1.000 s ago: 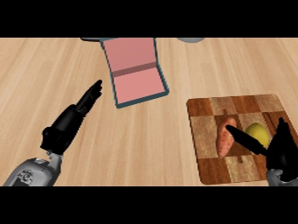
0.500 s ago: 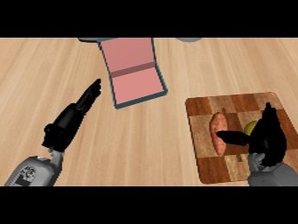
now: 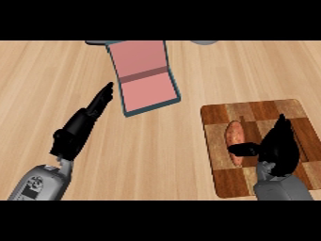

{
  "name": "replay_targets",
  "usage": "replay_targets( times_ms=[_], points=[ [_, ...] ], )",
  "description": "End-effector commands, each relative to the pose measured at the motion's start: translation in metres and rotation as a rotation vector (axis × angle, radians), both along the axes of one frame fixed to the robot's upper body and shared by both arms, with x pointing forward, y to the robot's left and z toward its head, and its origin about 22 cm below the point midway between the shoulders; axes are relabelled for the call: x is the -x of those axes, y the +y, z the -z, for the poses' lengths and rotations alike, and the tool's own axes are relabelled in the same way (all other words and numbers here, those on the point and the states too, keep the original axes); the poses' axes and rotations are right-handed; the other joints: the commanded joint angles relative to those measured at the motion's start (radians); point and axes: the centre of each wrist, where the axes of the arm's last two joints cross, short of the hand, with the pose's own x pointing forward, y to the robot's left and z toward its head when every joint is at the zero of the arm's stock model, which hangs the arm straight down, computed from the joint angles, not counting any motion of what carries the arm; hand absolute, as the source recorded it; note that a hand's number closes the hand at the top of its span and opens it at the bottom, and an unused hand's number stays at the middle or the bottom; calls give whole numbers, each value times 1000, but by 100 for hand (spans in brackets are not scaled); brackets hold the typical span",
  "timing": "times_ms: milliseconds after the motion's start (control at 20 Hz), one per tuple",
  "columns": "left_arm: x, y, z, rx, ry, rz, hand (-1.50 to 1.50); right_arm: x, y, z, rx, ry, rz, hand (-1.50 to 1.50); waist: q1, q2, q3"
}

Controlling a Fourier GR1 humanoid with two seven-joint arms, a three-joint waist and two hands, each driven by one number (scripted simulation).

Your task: Pick the sweet potato from the cutting board and place it in the cardboard box

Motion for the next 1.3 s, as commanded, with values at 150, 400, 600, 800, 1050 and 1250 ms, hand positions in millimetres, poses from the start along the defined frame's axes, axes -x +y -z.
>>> replay_targets(
  times_ms=[150, 400, 600, 800, 1050, 1250],
  points=[
    [-3, 5, 17, -1, 6, -8, 0, 7, 16, -18, 18, 100, 146, -150, -5, 1, 1],
    [-2, 1, 2, -5, 8, 9, 0, -6, 24, -9, 0, 144, 158, -150, 4, 2, 1],
    [-4, 8, 1, 2, 1, -2, 0, -2, 4, 8, -24, 175, 145, -150, 5, 2, 2],
    [-7, 14, 14, 16, 10, -6, 0, -7, 3, -6, -34, 199, 145, -150, 2, 3, 1],
    [4, 3, 8, 3, -2, 10, 0, 3, -2, 25, -62, 232, 153, -150, 6, 2, 2],
    [-9, 18, 3, 14, -4, 11, 0, 1, 15, 35, -65, 236, 141, -150, 7, 3, 2]
  ],
)
